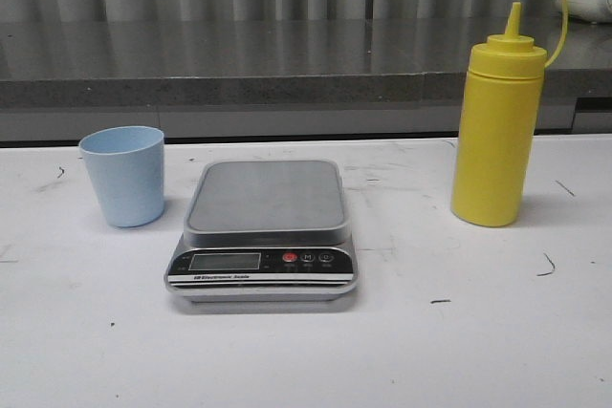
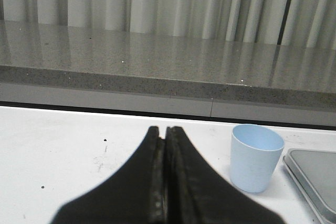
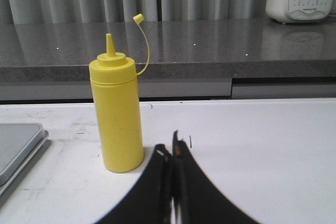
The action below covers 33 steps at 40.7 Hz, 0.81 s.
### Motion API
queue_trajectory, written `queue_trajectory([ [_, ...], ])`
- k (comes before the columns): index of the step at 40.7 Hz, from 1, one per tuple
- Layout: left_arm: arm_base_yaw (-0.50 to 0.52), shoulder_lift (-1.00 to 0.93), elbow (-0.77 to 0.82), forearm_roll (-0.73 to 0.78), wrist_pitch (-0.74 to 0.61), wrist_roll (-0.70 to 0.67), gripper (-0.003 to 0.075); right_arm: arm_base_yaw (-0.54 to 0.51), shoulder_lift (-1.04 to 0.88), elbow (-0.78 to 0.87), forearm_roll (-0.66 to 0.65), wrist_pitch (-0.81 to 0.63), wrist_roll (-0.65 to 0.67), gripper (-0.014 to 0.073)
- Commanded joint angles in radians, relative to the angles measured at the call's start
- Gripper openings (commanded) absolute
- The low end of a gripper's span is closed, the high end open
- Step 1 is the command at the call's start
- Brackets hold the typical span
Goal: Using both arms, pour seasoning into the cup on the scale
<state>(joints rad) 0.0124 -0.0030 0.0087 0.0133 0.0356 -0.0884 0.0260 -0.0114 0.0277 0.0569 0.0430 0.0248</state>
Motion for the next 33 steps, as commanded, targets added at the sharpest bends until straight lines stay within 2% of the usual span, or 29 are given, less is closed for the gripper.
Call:
queue_trajectory([
  [1, 0.002, -0.023, 0.016, 0.001, -0.080, -0.003, -0.0020, -0.006, -0.017, -0.004, 0.002, -0.087, -0.004, -0.0122],
  [14, 0.002, -0.023, 0.016, 0.001, -0.086, -0.003, -0.0020, -0.006, -0.017, -0.004, 0.002, -0.091, -0.004, -0.0122],
  [24, 0.002, -0.023, -0.006, 0.001, -0.210, -0.003, -0.0020, -0.006, -0.017, -0.009, 0.002, -0.113, -0.004, -0.0122],
  [33, 0.002, -0.020, -0.182, -0.013, -0.148, -0.003, -0.0020, -0.006, -0.017, -0.135, -0.005, -0.089, -0.005, -0.0122],
])
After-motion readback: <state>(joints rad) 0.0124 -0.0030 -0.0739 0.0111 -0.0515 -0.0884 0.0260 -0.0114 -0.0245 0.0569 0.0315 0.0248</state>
